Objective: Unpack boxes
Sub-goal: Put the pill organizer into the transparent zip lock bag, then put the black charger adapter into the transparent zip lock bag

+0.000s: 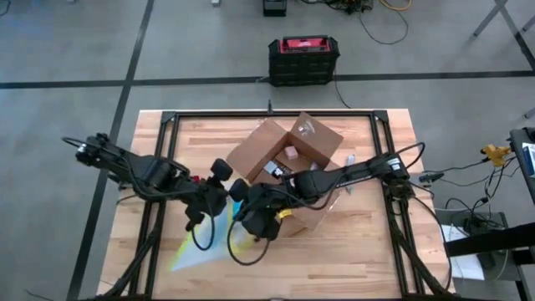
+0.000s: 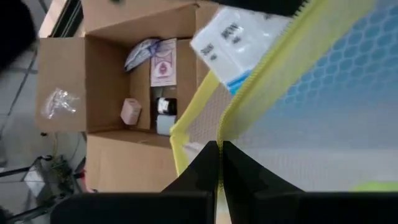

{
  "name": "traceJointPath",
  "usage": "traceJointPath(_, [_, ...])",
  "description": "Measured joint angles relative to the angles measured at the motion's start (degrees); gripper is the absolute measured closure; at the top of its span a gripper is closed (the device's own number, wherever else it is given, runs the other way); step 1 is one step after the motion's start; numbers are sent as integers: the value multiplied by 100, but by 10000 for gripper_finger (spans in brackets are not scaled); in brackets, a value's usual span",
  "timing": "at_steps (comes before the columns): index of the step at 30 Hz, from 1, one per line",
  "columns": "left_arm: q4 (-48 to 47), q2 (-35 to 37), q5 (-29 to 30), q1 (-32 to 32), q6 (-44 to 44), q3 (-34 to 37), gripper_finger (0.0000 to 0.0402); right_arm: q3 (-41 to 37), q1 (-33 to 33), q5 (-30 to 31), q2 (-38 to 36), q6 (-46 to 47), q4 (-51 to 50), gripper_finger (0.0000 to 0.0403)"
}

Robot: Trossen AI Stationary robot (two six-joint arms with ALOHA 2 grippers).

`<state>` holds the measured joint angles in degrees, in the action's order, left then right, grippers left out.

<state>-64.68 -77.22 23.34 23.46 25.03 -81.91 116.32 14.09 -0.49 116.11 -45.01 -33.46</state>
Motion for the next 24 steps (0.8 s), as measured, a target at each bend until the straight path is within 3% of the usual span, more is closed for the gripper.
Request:
traceJointPath(4, [217, 5, 21, 0, 77, -2, 401, -44, -53, 113, 212, 78, -15, 403])
traceJointPath(9, [186, 14, -12, 11, 1, 0, 401, -57, -18, 921, 313, -246, 71, 403])
traceJointPath(14, [163, 30, -50, 16, -132, 0, 401, -46, -24, 908, 308, -55, 77, 394])
traceJointPath(21, [22, 34, -362, 95, -504, 20, 401, -46, -301, 886, 302, 559, 81, 287])
traceJointPath(24, [21, 36, -332, 179, -686, 91, 401, -46, -419, 612, 241, 670, -4, 239])
